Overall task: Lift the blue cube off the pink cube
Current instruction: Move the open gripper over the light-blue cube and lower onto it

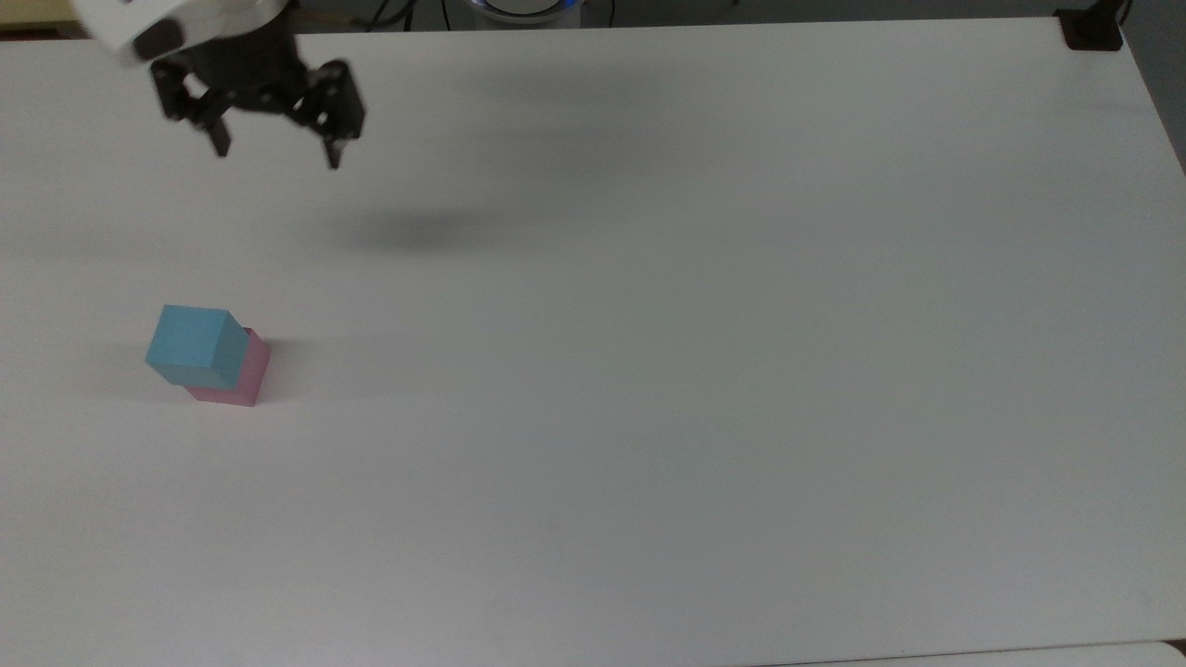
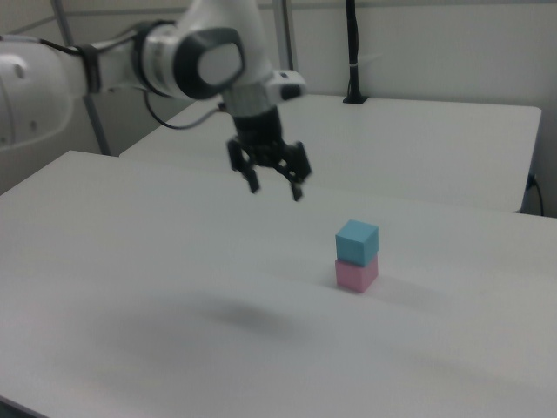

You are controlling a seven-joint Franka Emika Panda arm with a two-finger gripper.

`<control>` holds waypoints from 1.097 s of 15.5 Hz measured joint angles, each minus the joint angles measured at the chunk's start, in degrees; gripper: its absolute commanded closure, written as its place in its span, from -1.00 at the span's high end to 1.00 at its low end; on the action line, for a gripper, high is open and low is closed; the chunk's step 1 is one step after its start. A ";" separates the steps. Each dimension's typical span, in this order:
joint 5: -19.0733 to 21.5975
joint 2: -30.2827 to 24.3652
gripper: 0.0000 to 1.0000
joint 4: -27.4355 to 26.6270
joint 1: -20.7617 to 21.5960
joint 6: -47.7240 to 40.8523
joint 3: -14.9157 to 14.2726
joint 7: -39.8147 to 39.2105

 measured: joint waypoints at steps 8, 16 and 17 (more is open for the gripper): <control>0.00 13.05 1.00 0.61 -6.66 20.41 -0.09 -2.19; 0.00 17.81 -0.38 1.08 -6.65 26.88 0.10 1.97; 0.00 17.81 -0.60 1.15 -6.66 26.88 0.10 1.97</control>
